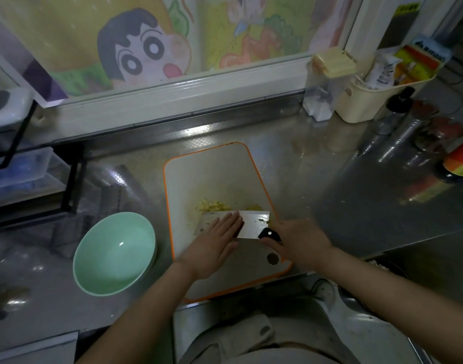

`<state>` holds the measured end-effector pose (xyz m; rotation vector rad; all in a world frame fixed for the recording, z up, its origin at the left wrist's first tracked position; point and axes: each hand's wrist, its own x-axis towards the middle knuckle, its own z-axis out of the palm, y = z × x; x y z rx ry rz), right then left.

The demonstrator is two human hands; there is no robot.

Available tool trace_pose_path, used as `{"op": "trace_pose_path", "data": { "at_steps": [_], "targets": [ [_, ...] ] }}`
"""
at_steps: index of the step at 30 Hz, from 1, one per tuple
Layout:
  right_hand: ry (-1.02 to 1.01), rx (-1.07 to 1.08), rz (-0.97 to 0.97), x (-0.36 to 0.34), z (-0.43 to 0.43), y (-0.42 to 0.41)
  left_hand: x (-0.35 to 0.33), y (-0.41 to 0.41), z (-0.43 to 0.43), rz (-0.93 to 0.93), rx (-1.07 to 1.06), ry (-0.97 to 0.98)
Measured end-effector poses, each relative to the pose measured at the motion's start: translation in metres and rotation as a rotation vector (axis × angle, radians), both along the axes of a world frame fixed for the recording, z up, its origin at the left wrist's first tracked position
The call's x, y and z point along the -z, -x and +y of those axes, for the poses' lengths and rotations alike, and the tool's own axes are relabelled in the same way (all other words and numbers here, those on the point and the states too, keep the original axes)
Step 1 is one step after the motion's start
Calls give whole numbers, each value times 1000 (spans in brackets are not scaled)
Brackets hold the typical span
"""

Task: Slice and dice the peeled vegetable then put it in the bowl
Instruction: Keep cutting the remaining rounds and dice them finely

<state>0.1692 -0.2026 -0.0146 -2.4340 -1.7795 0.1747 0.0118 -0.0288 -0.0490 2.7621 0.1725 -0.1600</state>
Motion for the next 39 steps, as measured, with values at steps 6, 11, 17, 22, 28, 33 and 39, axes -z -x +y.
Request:
{"op": "trace_pose_path", "data": {
  "at_steps": [6,11,17,22,28,33,39],
  "targets": [
    [10,40,54,-10,-5,-1,12,2,19,-2,-269,119],
    [45,118,-4,-10,-14,-7,13,-6,30,17,-354,76],
    [89,430,89,-10,-16,-10,-13,-29,15,-409,-630,124],
    [-120,642,526,-18,-14,-9,-15,-43,0,-506,-704,110],
    [-145,735,641,-10,-10,-11,13,-66,-5,34,-229,67],
    [-127,727,650,-12,-9,-5,14,-90,-4,239,-62,20],
    [-171,724,716,-4,-8,-5,6,-109,-1,286,-106,-4]
  ]
}}
